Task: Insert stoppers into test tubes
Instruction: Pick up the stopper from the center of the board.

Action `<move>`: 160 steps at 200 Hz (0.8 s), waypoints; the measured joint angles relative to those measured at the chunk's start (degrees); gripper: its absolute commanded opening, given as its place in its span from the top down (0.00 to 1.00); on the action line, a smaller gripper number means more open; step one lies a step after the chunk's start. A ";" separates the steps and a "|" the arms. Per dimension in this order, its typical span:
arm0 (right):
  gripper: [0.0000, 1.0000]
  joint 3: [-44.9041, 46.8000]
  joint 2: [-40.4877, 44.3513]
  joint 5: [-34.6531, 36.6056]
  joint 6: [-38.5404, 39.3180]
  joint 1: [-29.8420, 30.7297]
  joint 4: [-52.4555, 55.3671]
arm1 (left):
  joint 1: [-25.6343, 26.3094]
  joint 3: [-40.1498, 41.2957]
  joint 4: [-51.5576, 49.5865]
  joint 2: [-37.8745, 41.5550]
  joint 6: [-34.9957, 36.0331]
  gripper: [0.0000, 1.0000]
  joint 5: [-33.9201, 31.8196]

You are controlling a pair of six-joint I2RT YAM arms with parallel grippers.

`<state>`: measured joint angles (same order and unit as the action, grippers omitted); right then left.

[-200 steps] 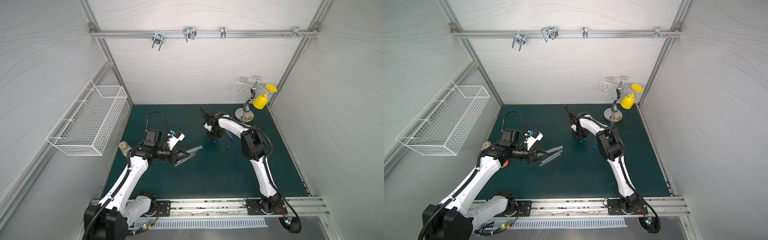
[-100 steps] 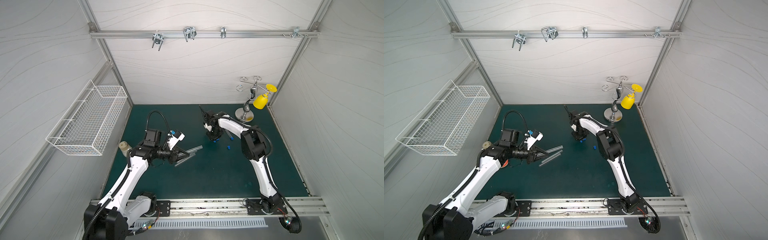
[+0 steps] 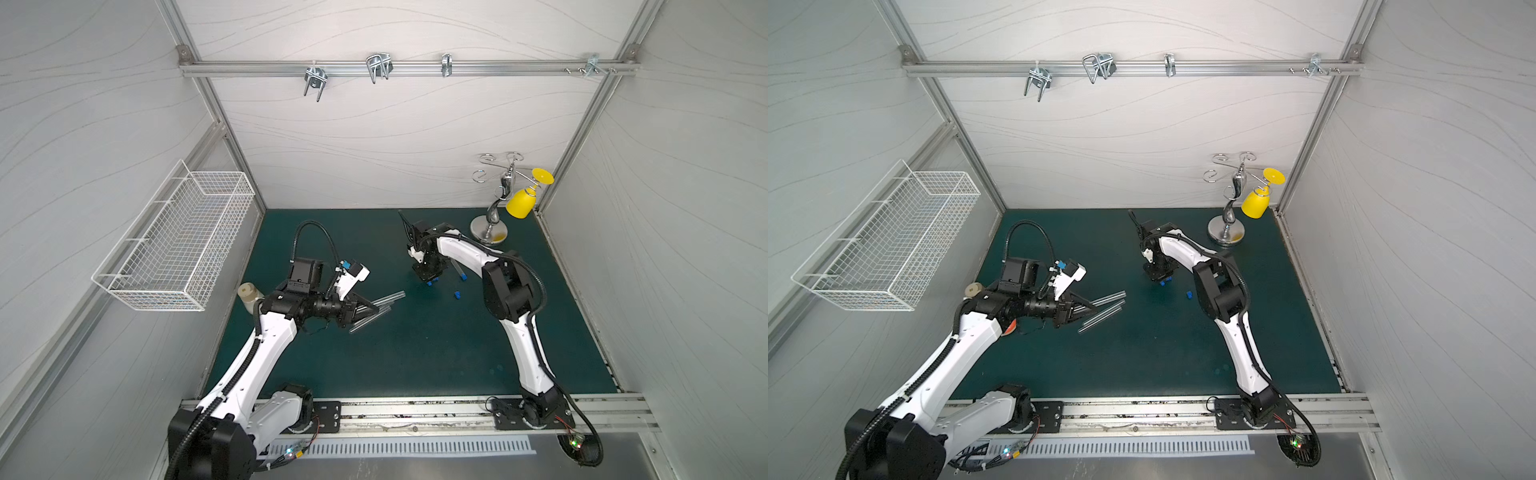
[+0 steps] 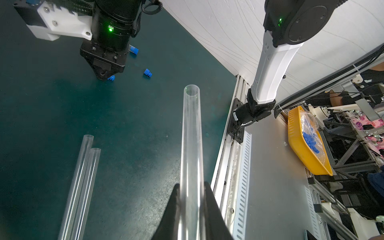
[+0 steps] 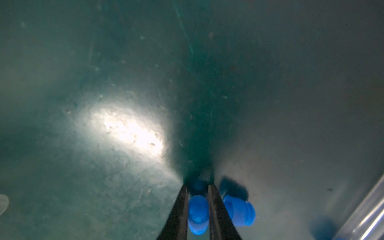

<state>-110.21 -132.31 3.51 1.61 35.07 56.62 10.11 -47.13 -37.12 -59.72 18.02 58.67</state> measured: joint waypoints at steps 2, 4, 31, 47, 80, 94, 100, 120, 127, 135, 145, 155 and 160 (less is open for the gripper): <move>0.81 0.17 0.20 -0.15 -0.07 0.00 0.00 | 0.00 0.00 0.00 0.00 0.00 1.00 0.00; 0.81 0.39 0.46 -0.20 -0.15 0.00 0.00 | 0.00 0.00 0.00 0.00 -0.02 1.00 0.00; 0.82 3.32 5.27 -2.82 -1.95 -0.39 -0.44 | 0.00 0.00 0.17 0.00 -0.70 1.00 -0.07; 0.83 6.03 9.92 -5.70 -3.67 -0.96 -1.75 | 0.00 0.00 0.66 0.00 -1.90 1.00 -0.31; 0.84 13.94 22.14 -14.84 -10.14 -4.87 -8.37 | -0.17 0.02 4.50 0.00 -6.80 1.00 -0.87; 0.85 18.10 27.26 -19.17 -14.19 -7.06 -12.70 | -0.24 0.13 7.15 0.00 -9.79 1.00 -0.85; 0.85 19.80 29.27 -20.96 -16.13 -7.93 -14.45 | -0.24 0.28 8.41 0.00 -11.32 1.00 -0.85; 0.85 26.88 34.99 -26.93 -24.35 -10.78 -23.41 | -0.24 1.29 12.96 0.00 -16.24 1.00 -0.81; 0.86 29.57 36.65 -28.85 -27.71 -11.47 -26.86 | -0.24 1.73 14.43 0.00 -17.88 1.00 -0.81; 0.86 32.04 37.94 -30.62 -31.21 -11.87 -30.23 | -0.24 2.27 16.06 0.00 -19.56 1.00 -0.81; 0.86 35.50 39.47 -32.59 -36.30 -12.09 -35.39 | -0.24 2.91 18.01 0.00 -21.73 1.00 -0.81; 0.86 38.77 40.54 -34.05 -41.24 -12.07 -40.52 | -0.24 3.54 19.85 0.00 -23.96 1.00 -0.83; 0.86 40.41 41.09 -34.60 -43.91 -12.07 -43.01 | -0.24 3.87 20.85 0.00 -24.98 1.00 -0.83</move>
<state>-69.80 -91.22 -31.09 -42.30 23.00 13.61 9.87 -43.27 -16.27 -59.72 -6.96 57.84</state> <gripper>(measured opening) 0.145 0.150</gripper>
